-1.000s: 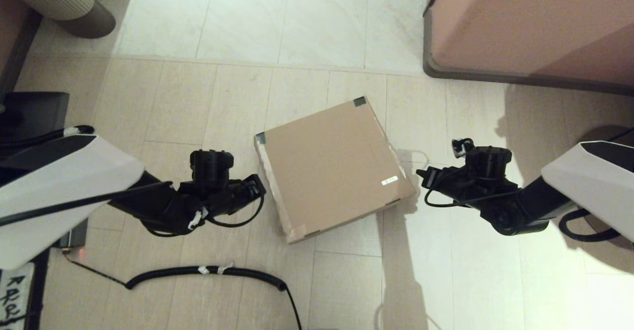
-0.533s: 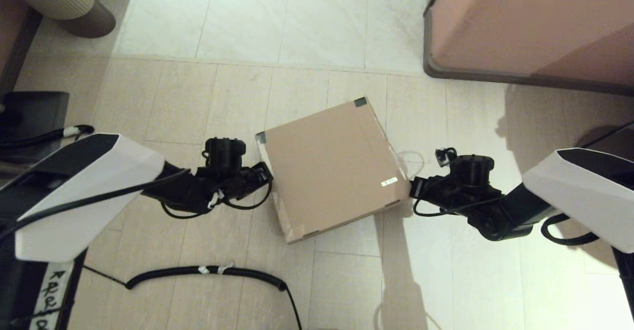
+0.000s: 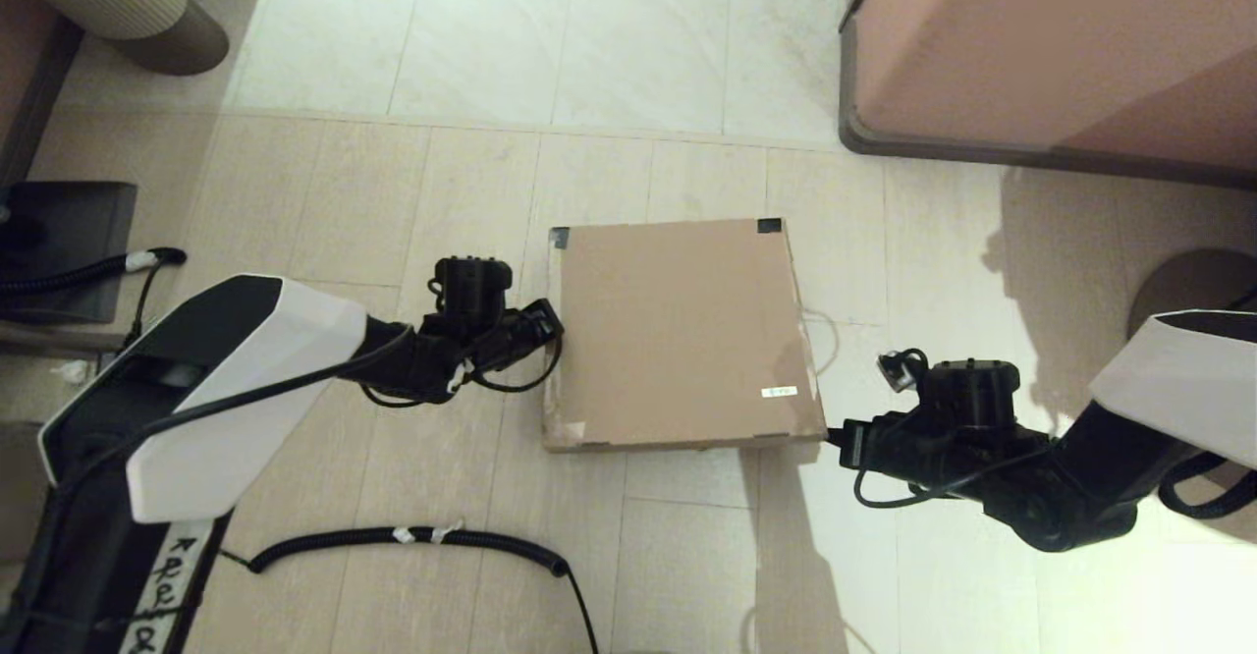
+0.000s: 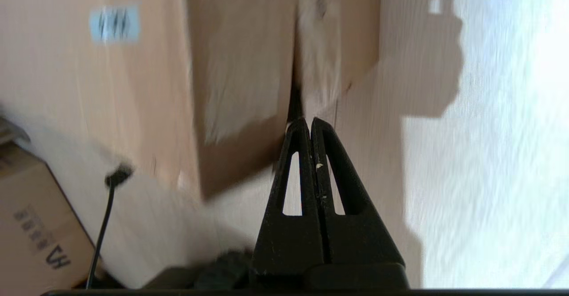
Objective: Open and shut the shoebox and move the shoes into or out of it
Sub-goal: Open the shoe box
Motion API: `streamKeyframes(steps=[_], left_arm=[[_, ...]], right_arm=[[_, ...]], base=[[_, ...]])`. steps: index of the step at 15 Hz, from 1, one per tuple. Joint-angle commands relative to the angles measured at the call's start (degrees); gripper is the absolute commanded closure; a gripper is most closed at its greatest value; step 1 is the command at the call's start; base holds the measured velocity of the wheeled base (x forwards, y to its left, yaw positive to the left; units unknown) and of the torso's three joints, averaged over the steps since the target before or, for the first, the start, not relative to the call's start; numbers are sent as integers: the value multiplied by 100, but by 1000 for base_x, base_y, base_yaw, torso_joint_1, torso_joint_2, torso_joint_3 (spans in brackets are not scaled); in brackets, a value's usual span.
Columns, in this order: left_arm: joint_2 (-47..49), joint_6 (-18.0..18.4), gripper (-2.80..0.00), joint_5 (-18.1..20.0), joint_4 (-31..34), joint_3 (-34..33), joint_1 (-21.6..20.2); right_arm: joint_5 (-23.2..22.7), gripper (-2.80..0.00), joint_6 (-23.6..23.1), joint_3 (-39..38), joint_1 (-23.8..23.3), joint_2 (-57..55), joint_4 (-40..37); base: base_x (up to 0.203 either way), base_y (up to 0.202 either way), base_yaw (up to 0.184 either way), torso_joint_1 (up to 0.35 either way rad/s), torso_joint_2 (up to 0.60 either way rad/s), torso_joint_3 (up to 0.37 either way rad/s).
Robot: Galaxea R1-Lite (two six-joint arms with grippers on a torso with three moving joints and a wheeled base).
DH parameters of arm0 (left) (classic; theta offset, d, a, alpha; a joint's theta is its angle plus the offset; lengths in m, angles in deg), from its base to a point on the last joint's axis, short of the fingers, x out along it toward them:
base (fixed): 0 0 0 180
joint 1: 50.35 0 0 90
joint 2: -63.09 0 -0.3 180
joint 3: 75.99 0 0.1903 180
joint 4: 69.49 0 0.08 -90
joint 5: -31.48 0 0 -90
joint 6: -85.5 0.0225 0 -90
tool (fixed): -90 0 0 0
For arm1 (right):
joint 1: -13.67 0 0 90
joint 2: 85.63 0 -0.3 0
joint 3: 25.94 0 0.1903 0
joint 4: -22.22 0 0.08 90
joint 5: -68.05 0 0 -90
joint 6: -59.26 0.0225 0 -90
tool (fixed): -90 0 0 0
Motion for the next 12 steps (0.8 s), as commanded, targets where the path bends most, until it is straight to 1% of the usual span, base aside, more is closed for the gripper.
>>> streamKeyframes(steps=[1,4,6,8,10,12], left_arm=[[154,-27,0,4,-17,262,52],[266,-32,0,12,73,604,86],[240,-32,0,2,222,605,76],[18,-35,0,-26,282,285,-48],[-246,-36,0,-30,284,-209,-197],[-424,-45,0,-17,254,-665,-300]], right_arm=[[-16,0,10,-425,10,135,237],[-23,0,10,-934,91,137,572],[12,0,15,-1121,93,102,788],[13,0,19,-1039,-206,78,840],[11,0,18,-776,-419,67,827],[11,0,18,-468,-497,-73,777]], base=[[0,0,0,0,0,0],[0,0,0,0,0,0],[0,0,0,0,0,0],[0,0,0,0,0,0],[0,0,0,0,0,0],[0,0,0,0,0,0]])
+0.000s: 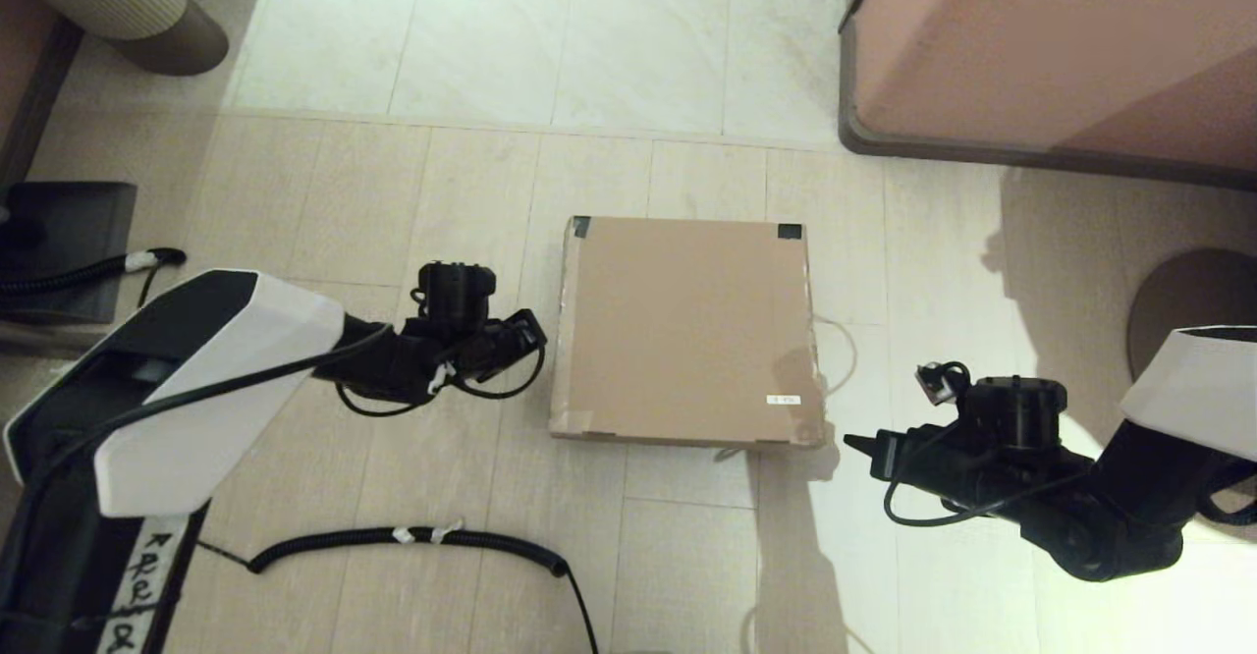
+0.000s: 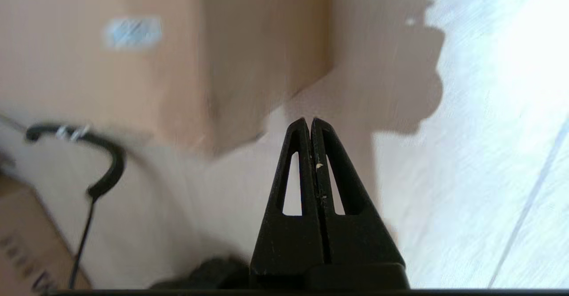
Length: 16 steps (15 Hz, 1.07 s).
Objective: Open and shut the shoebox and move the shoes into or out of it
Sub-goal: Open the shoe box
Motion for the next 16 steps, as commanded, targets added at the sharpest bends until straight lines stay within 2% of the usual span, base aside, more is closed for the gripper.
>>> streamKeyframes(steps=[1,4,7,10,16], left_arm=[[-219,-28,0,7,-32,-307,-61],[-136,-33,0,18,-36,-270,99],[-68,-51,0,26,-36,-200,258],[-120,-346,0,18,-27,-194,369],[-591,-454,0,18,-1,-518,562]], right_arm=[[-11,0,10,350,-64,-239,1],[-11,0,21,962,60,-698,-30],[-11,0,88,1257,270,-855,-37],[-29,0,116,1277,323,-804,-84],[-43,0,230,900,320,-53,-294]], base=[[0,0,0,0,0,0],[0,0,0,0,0,0],[0,0,0,0,0,0],[0,0,0,0,0,0],[0,0,0,0,0,0]])
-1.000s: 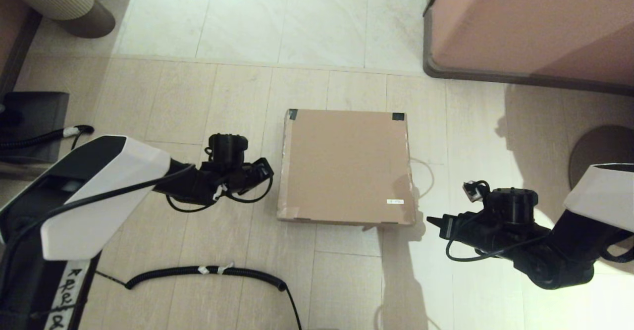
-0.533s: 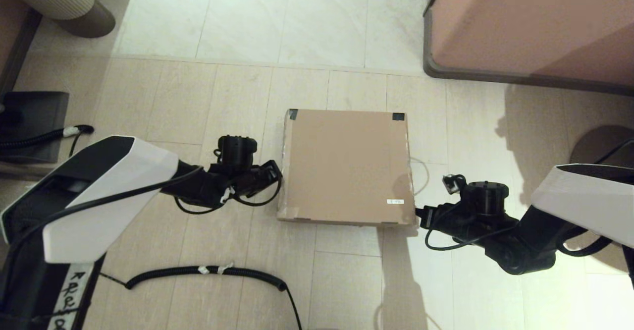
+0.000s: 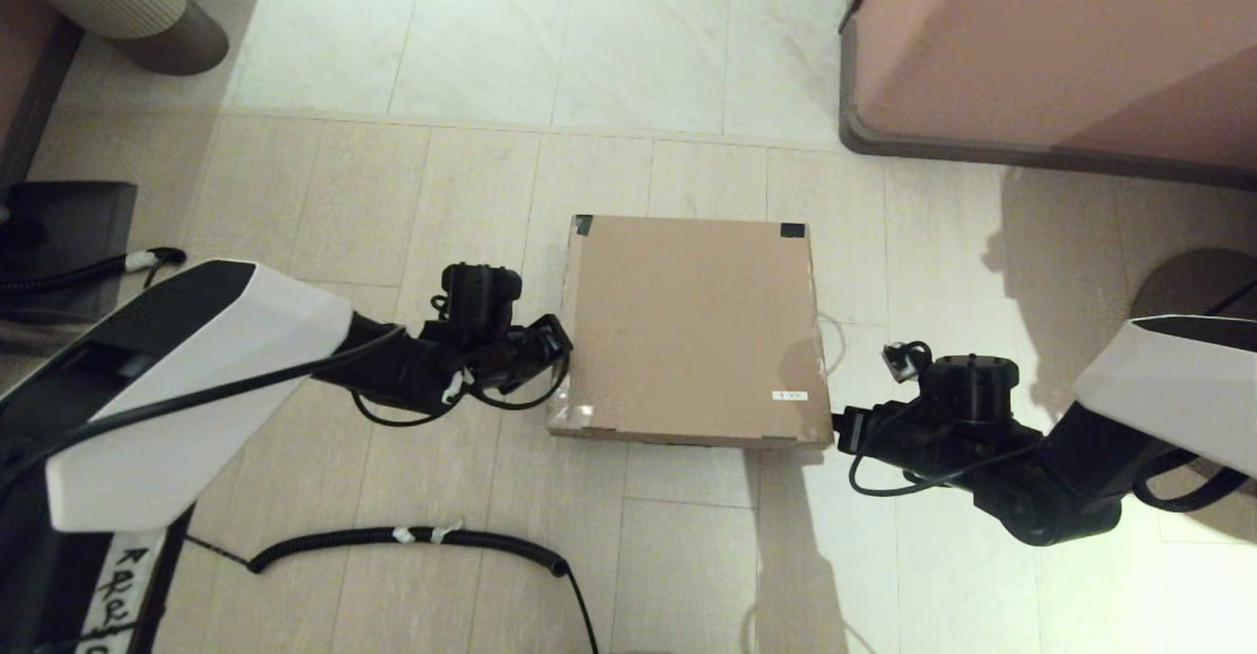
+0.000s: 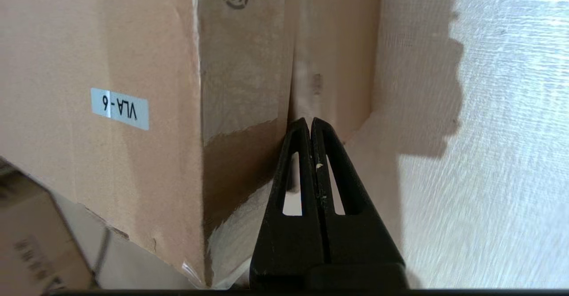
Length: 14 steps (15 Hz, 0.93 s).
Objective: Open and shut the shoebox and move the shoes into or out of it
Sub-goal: Open the shoe box
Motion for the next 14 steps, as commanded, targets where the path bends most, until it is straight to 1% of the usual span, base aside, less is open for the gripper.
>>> streamKeyframes(steps=[1,6,8,11,14], left_arm=[[-293,-59,0,14,-20,-90,66],[-904,-117,0,-2,101,-182,132],[-1071,-119,0,-3,193,-170,127],[-1342,-265,0,-3,211,-137,135],[-1536,-345,0,-3,196,-109,171]], right_arm=[[-24,0,90,-120,7,403,12],[-37,0,245,-227,6,1202,-474],[-37,0,251,-170,0,1498,-739],[-45,0,282,82,-1,1886,-1240],[-57,0,689,467,3,2194,-1700]], base=[[0,0,0,0,0,0],[0,0,0,0,0,0],[0,0,0,0,0,0],[0,0,0,0,0,0],[0,0,0,0,0,0]])
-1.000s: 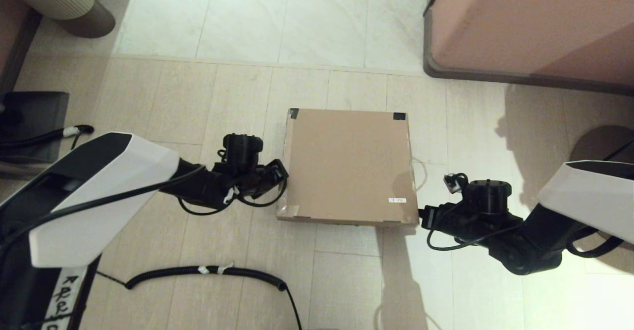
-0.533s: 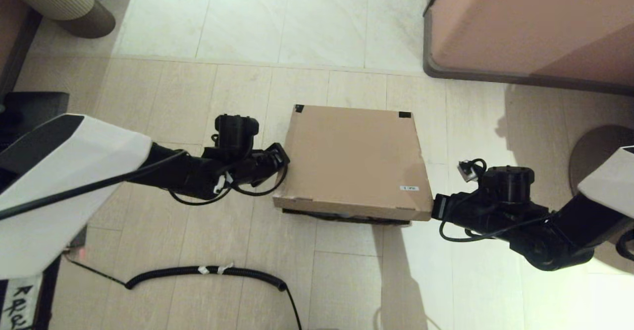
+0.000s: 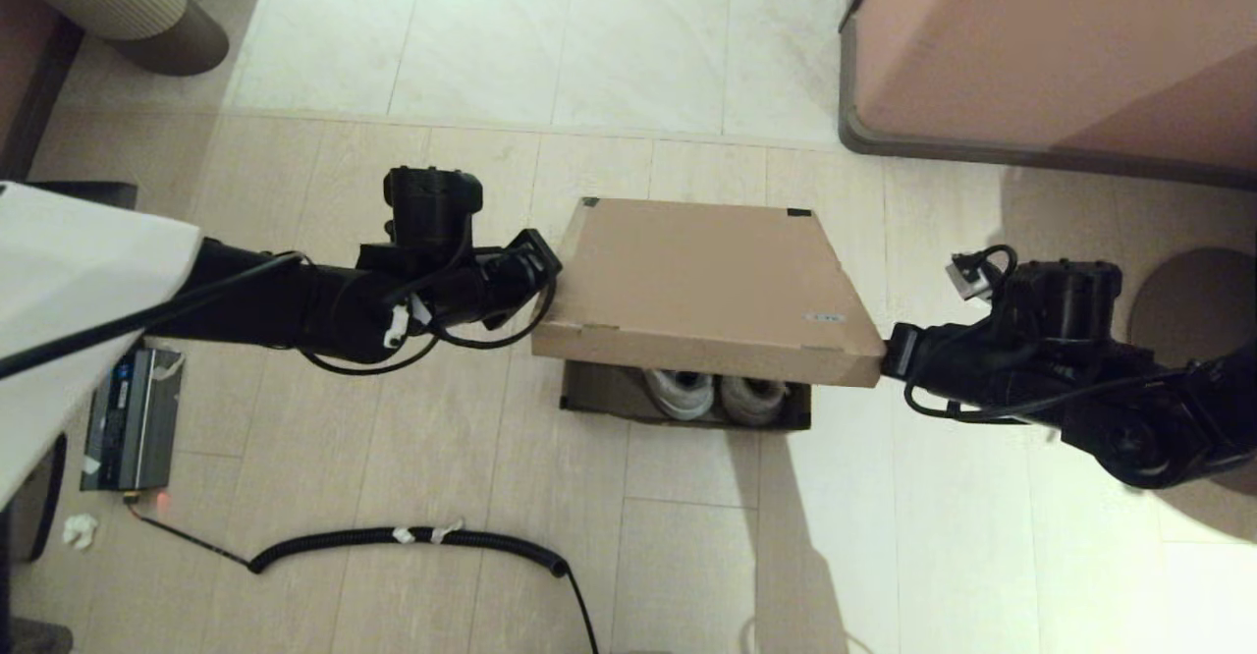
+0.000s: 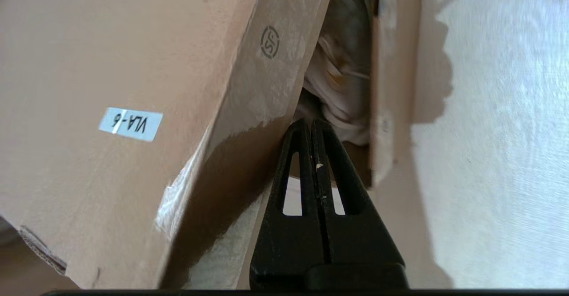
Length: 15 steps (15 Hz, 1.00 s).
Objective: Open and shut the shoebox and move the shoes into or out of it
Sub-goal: Open the shoe box
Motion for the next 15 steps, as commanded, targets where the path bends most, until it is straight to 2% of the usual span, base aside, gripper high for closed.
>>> streamKeyframes(steps=[1,4,6,12,15], left_arm=[[-155,-33,0,14,-33,16,10],[-100,-265,0,44,-20,463,25],[-8,-374,0,197,5,790,27],[309,-398,0,243,195,1535,19],[246,-399,0,200,244,1562,-84]], right_arm=[[-31,0,122,199,12,300,-163],[-38,0,564,382,18,401,-207],[-273,0,898,521,22,496,-345],[-651,0,2503,1255,13,704,-423],[-680,0,2548,1573,10,554,-423]], base=[[0,0,0,0,0,0],[0,0,0,0,0,0],[0,0,0,0,0,0],[0,0,0,0,0,0],[0,0,0,0,0,0]])
